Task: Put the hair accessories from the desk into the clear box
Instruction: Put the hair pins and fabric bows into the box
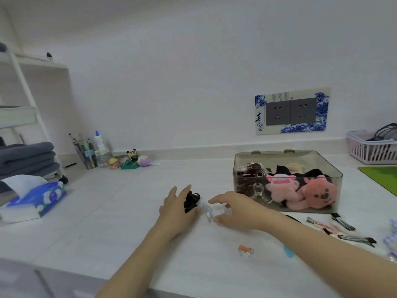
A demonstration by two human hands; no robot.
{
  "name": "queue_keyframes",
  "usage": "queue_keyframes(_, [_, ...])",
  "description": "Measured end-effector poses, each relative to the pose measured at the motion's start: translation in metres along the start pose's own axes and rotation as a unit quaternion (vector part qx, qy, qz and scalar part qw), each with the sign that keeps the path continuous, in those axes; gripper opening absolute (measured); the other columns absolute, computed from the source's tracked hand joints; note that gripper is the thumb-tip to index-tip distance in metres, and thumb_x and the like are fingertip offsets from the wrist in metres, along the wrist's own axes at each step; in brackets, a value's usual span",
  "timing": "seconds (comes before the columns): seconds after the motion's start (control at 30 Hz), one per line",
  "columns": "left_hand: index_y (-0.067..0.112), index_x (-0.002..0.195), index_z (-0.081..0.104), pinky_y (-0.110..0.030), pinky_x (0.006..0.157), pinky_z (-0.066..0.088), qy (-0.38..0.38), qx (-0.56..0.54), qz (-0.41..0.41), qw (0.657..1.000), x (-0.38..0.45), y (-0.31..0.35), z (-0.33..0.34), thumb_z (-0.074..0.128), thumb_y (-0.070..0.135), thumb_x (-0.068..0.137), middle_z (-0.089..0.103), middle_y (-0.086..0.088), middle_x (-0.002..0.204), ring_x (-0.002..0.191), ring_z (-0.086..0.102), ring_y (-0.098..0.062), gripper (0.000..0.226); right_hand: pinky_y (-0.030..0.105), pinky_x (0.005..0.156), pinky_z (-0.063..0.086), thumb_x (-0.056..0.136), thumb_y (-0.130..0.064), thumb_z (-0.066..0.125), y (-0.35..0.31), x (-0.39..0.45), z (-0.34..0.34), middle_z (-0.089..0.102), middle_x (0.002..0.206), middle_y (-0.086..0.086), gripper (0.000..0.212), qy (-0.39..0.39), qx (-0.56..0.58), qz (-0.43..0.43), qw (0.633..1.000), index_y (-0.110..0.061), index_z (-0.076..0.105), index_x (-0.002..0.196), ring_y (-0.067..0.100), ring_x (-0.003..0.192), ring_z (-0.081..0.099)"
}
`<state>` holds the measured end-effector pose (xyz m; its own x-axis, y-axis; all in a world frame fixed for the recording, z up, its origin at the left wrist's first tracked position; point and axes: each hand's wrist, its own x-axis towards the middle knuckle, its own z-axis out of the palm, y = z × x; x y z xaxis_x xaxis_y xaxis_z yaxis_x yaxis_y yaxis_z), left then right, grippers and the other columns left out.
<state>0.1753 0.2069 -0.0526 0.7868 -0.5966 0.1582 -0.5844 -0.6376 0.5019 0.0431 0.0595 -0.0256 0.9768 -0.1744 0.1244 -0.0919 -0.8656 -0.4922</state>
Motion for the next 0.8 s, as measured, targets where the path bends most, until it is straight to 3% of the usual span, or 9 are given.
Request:
queue_keyframes(0.1, [0.036, 0.134, 0.04, -0.04, 0.109, 0.033, -0.008, -0.012, 0.036, 0.999, 0.013, -0.003, 0.001, 0.057, 0.049, 0.085, 0.04, -0.003, 0.143, 0.133, 0.035, -0.026, 0.054, 0.029, 0.096, 0.042, 0.084, -0.04, 0.061, 0.003, 0.009, 0.002, 0.053, 0.132, 0.001, 0.049, -0.012, 0.003, 0.004, 1.0, -0.03, 0.049, 0.131, 0.015, 0.114, 0.053])
queue_keyframes(0.2, [0.032, 0.105, 0.052, -0.029, 0.085, 0.044, -0.011, -0.092, 0.058, 0.994, 0.021, -0.007, 0.003, 0.062, 0.04, 0.083, 0.06, 0.002, 0.109, 0.106, 0.054, -0.02, 0.025, 0.023, 0.088, 0.041, 0.084, -0.04, 0.06, 0.005, 0.017, 0.007, 0.056, 0.127, -0.001, 0.044, -0.009, -0.008, -0.007, 1.0, -0.035, 0.052, 0.127, 0.008, 0.098, 0.051])
queue_keyframes(0.27, [0.031, 0.096, 0.05, -0.025, 0.077, 0.041, -0.008, -0.109, 0.066, 0.992, 0.023, -0.009, 0.005, 0.062, 0.034, 0.083, 0.061, 0.001, 0.102, 0.097, 0.055, -0.019, 0.018, 0.02, 0.083, 0.037, 0.082, -0.042, 0.061, 0.006, 0.021, 0.01, 0.057, 0.125, -0.002, 0.045, -0.008, -0.008, -0.011, 1.0, -0.036, 0.053, 0.126, 0.005, 0.094, 0.048])
queue_keyframes(0.43, [0.028, 0.092, 0.049, -0.024, 0.07, 0.039, 0.022, -0.117, 0.057, 0.991, 0.028, -0.012, 0.009, 0.061, 0.029, 0.083, 0.059, 0.0, 0.1, 0.092, 0.054, -0.017, 0.015, 0.024, 0.09, 0.037, 0.081, -0.046, 0.062, 0.005, 0.03, 0.016, 0.053, 0.126, 0.002, 0.055, -0.008, -0.009, -0.022, 1.0, -0.034, 0.046, 0.131, 0.017, 0.118, 0.047])
queue_keyframes(0.6, [0.024, 0.089, 0.049, -0.026, 0.065, 0.037, 0.061, -0.089, 0.037, 0.993, 0.029, -0.016, 0.007, 0.059, 0.031, 0.084, 0.058, -0.001, 0.096, 0.087, 0.053, -0.017, 0.014, 0.031, 0.098, 0.037, 0.082, -0.048, 0.059, 0.004, 0.034, 0.024, 0.051, 0.12, 0.001, 0.05, -0.009, -0.041, -0.032, 0.999, -0.036, 0.046, 0.129, 0.018, 0.116, 0.041])
queue_keyframes(0.8, [0.024, 0.09, 0.05, -0.027, 0.067, 0.037, 0.079, -0.063, 0.05, 0.994, 0.022, -0.013, 0.007, 0.056, 0.023, 0.084, 0.056, 0.002, 0.097, 0.085, 0.053, -0.017, 0.008, 0.009, 0.07, 0.036, 0.078, -0.037, 0.067, 0.007, 0.033, 0.019, 0.053, 0.104, -0.007, 0.044, -0.009, 0.0, -0.033, 0.999, -0.033, 0.053, 0.119, 0.008, 0.092, 0.05])
